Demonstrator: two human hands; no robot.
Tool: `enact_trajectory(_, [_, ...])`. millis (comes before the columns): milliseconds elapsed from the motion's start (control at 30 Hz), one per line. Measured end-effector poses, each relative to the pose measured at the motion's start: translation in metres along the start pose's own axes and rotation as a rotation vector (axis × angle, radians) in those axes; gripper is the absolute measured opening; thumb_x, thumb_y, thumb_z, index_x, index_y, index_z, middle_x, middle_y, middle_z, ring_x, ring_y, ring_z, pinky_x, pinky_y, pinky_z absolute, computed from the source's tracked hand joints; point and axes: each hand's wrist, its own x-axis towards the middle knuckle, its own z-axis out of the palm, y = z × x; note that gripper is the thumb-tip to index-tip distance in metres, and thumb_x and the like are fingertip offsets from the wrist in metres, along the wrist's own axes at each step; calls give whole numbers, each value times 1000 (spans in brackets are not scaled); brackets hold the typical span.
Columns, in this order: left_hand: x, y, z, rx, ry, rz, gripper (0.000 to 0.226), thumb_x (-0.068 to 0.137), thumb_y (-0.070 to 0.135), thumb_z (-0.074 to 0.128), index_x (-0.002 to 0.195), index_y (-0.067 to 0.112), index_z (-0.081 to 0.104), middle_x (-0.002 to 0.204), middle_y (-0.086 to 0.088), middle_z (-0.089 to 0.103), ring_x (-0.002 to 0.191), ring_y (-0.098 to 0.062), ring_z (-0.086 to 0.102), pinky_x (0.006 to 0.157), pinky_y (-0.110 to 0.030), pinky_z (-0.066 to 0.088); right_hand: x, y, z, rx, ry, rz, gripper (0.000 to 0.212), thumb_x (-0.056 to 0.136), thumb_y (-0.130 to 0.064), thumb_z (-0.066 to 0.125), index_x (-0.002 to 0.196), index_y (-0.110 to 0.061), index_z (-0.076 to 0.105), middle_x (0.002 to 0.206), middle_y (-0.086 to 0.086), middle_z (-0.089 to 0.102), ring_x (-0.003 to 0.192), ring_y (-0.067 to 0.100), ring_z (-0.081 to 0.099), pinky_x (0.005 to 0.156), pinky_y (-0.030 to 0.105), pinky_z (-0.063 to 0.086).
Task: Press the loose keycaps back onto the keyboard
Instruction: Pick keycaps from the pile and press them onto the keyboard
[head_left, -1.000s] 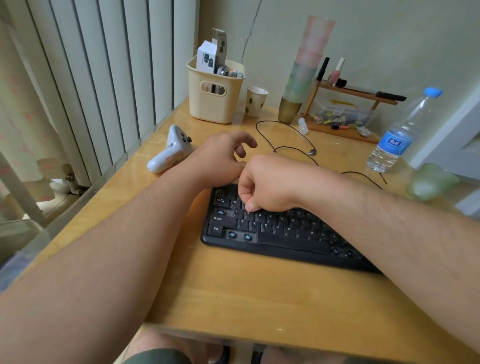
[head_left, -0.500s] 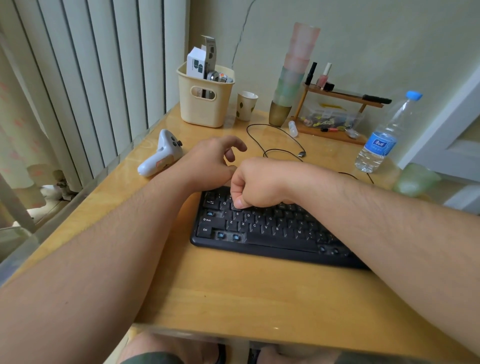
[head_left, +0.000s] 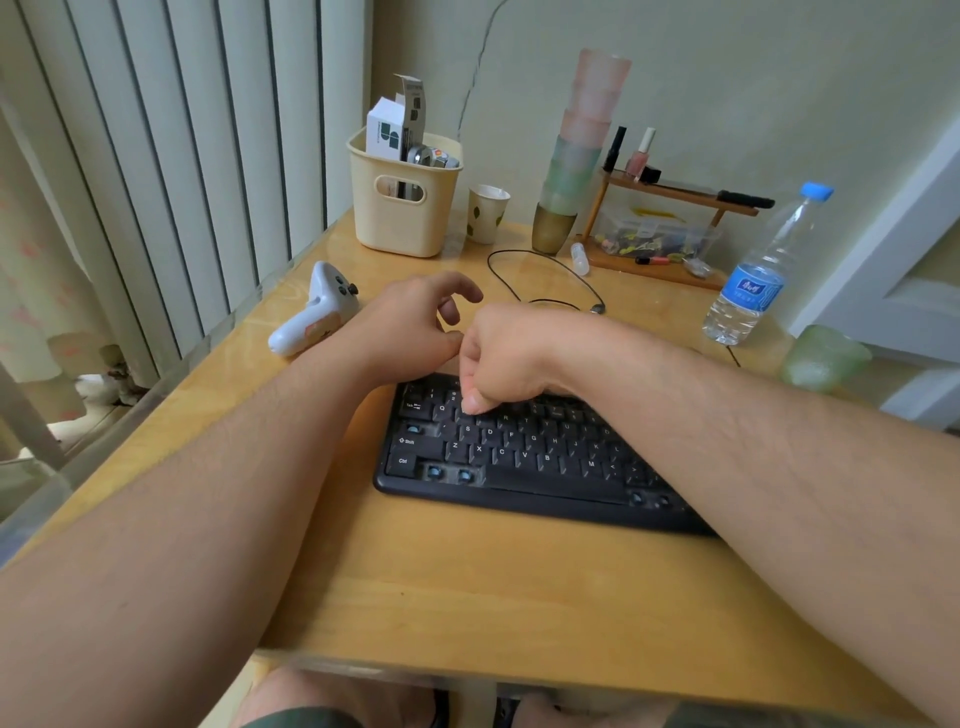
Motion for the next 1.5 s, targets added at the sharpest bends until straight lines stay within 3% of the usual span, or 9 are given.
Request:
enact_trajectory(133, [0,0,-1,24,1,-1,40,89,20,68,126,36,61,96,9,62,84,-12,63,66,-18,41,2,17,-8,213,97,22,17,84,-34,85,88,-21,76,79,-5,63,75,15,60,64,30,49])
enact_trajectory(333, [-2,3,1,44,-67,-19,37,91,21,67,124,36,62,93,12,64,87,-6,62,68,-17,42,13,23,11,169,87,24,25,78,-42,89,84,-22,75,90,-3,71,91,17,66,77,33,55])
enact_trajectory(567, [-5,14,2,26,-142,-38,24,90,26,69,110,39,67,90,15,67,85,-1,63,74,-24,48,16,45,15,343,149,-8,25,75,-40,91,73,-22,74,80,-7,72,82,12,65,69,31,48])
enact_trajectory(733, [-5,17,-2,-75,-197,-61,11,90,37,76,101,37,73,91,12,67,84,-6,62,81,-27,52,18,106,1,541,418,31,21,85,-38,82,82,-20,72,87,-2,72,85,15,66,82,39,56])
enact_trajectory(833, [-3,16,-2,-81,-187,-84,8,92,36,75,99,37,73,92,10,66,84,-8,62,82,-28,52,24,133,15,472,467,75,6,94,-29,74,89,-30,74,94,-10,71,94,12,65,84,35,53])
enact_trajectory(967, [-1,17,5,20,-252,-85,9,93,36,73,102,36,73,88,13,65,80,-4,60,74,-23,48,36,135,31,327,409,-14,18,99,-24,68,104,-39,75,97,-26,59,92,-2,55,84,27,42])
enact_trajectory(1133, [2,17,10,83,-267,-81,7,92,38,71,99,39,73,82,14,66,72,0,59,68,-20,43,47,123,42,319,503,-74,6,93,-34,75,98,-36,77,90,-22,62,85,-2,57,68,14,39])
enact_trajectory(1233, [2,16,12,87,-268,-71,6,91,37,71,96,40,72,76,14,65,69,1,58,66,-19,44,49,121,50,412,511,-28,9,86,-38,81,93,-33,77,87,-16,68,81,3,62,68,23,48])
enact_trajectory(1500, [1,25,11,99,-236,-49,5,92,34,72,94,39,74,82,12,70,80,-2,60,70,-17,49,52,111,50,142,519,-52,6,96,-37,69,94,-33,73,102,-11,55,106,18,50,88,38,48])
